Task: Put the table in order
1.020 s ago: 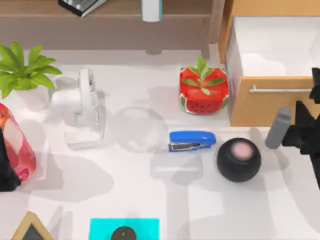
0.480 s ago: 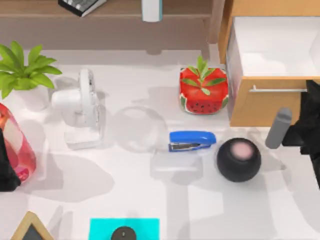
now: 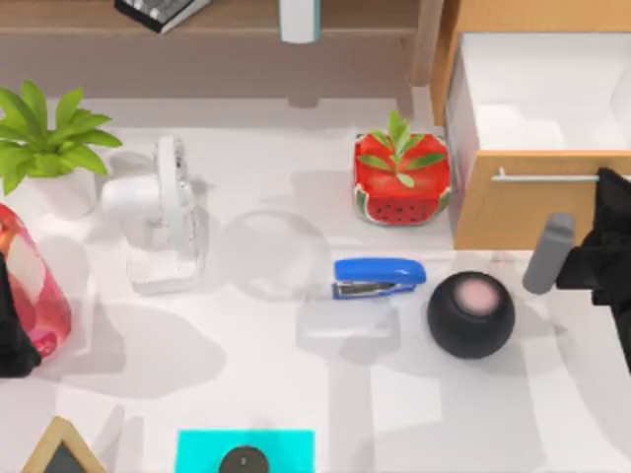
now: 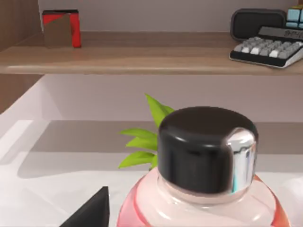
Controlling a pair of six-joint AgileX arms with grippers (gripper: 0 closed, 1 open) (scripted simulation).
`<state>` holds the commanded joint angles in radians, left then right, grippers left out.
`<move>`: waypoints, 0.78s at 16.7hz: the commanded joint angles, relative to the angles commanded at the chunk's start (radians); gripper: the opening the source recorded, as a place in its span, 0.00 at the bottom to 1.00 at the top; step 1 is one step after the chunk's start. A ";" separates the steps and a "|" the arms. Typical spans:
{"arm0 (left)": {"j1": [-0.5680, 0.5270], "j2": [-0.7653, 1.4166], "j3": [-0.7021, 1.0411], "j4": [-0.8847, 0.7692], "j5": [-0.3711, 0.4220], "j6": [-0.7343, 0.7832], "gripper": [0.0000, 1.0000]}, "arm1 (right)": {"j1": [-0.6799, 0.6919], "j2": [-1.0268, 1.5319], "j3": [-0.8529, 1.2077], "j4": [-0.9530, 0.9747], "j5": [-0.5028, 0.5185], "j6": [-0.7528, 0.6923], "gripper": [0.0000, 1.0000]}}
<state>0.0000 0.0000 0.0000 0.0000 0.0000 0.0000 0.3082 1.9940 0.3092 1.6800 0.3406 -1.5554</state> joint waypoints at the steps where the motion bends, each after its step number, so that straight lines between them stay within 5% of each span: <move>1: 0.000 0.000 0.000 0.000 0.000 0.000 1.00 | 0.000 0.000 0.000 0.000 0.000 0.000 0.00; 13: 0.000 0.000 0.000 0.000 0.000 0.000 1.00 | -0.066 0.073 0.232 -0.163 -0.063 0.002 0.00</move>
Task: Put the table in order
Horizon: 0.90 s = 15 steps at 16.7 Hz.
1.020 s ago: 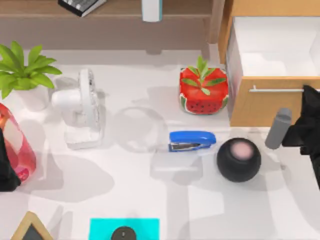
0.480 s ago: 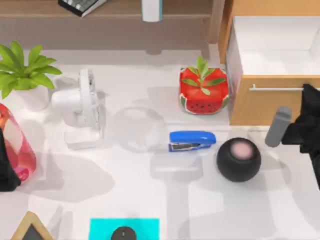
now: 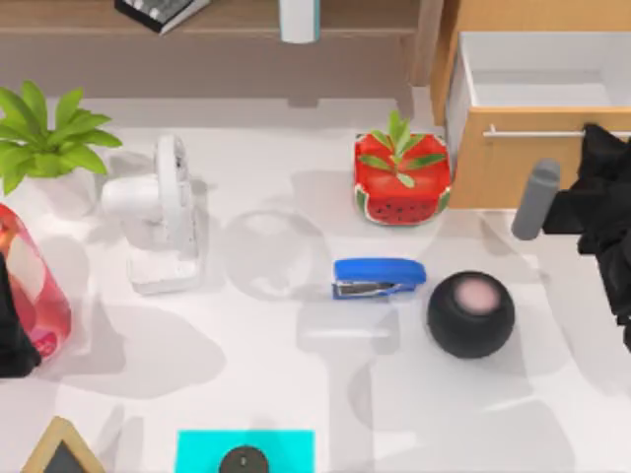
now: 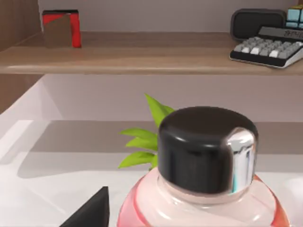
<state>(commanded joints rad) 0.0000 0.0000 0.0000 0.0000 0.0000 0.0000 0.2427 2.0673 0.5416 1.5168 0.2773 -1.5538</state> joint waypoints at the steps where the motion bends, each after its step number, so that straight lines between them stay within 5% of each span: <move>1: 0.000 0.000 0.000 0.000 0.000 0.000 1.00 | -0.003 0.004 0.012 -0.008 -0.004 0.000 0.00; 15: 0.000 0.000 0.000 0.000 0.000 0.000 1.00 | -0.046 0.102 0.258 -0.158 -0.045 0.002 0.00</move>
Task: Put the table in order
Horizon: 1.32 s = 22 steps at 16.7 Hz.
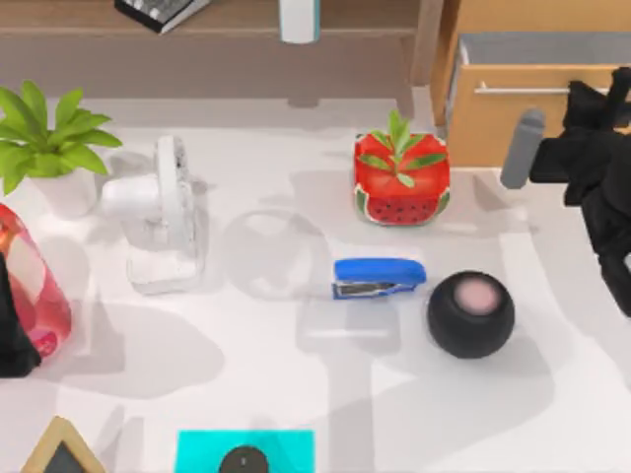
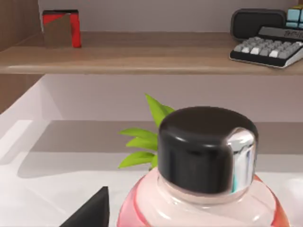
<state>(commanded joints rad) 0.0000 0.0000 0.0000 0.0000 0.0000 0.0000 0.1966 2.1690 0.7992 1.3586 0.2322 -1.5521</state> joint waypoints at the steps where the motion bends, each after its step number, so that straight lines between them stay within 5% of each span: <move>1: 0.000 0.000 0.000 0.000 0.000 0.000 1.00 | -0.002 0.006 0.014 -0.008 -0.002 0.000 0.00; 21: 0.000 0.000 0.000 0.000 0.000 0.000 1.00 | -0.035 0.132 0.305 -0.173 -0.034 0.001 0.00; 22: 0.000 0.000 0.000 0.000 0.000 0.000 1.00 | -0.035 0.132 0.305 -0.173 -0.034 0.001 0.08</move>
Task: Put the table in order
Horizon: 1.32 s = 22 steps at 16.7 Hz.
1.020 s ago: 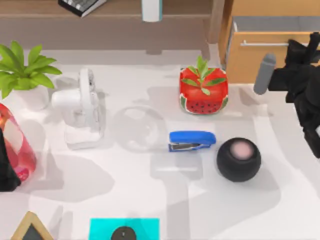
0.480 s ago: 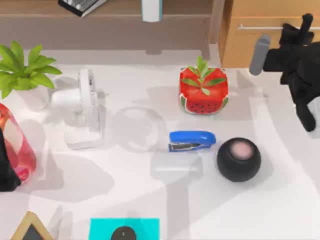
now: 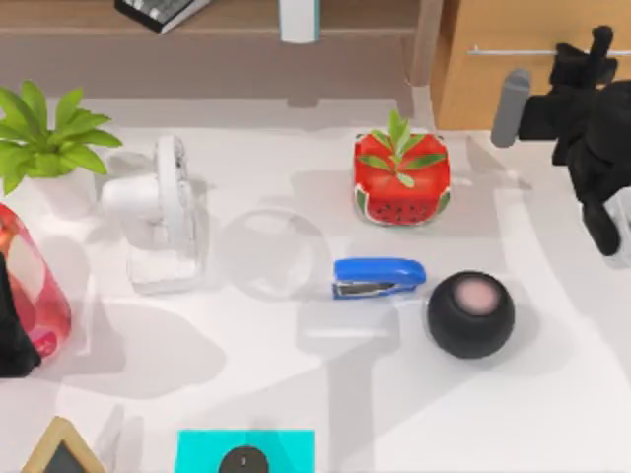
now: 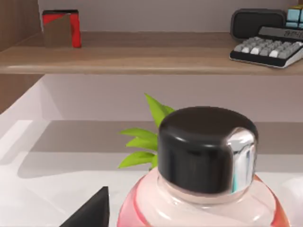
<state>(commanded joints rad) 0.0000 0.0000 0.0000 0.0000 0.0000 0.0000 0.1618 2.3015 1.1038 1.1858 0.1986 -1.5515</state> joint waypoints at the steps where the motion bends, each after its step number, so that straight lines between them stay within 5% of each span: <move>1: 0.000 0.000 0.000 0.000 0.000 0.000 1.00 | 0.000 0.000 0.000 0.000 0.000 0.000 0.15; 12: 0.000 0.000 0.000 0.000 0.000 0.000 1.00 | 0.000 0.000 0.000 0.000 0.000 0.000 0.98; 22: 0.000 0.000 0.000 0.000 0.000 0.000 1.00 | 0.005 0.006 -0.039 -0.008 0.001 0.008 1.00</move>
<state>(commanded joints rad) 0.0000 0.0000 0.0000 0.0000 0.0000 0.0000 0.1670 2.3073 1.0650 1.1782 0.1998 -1.5431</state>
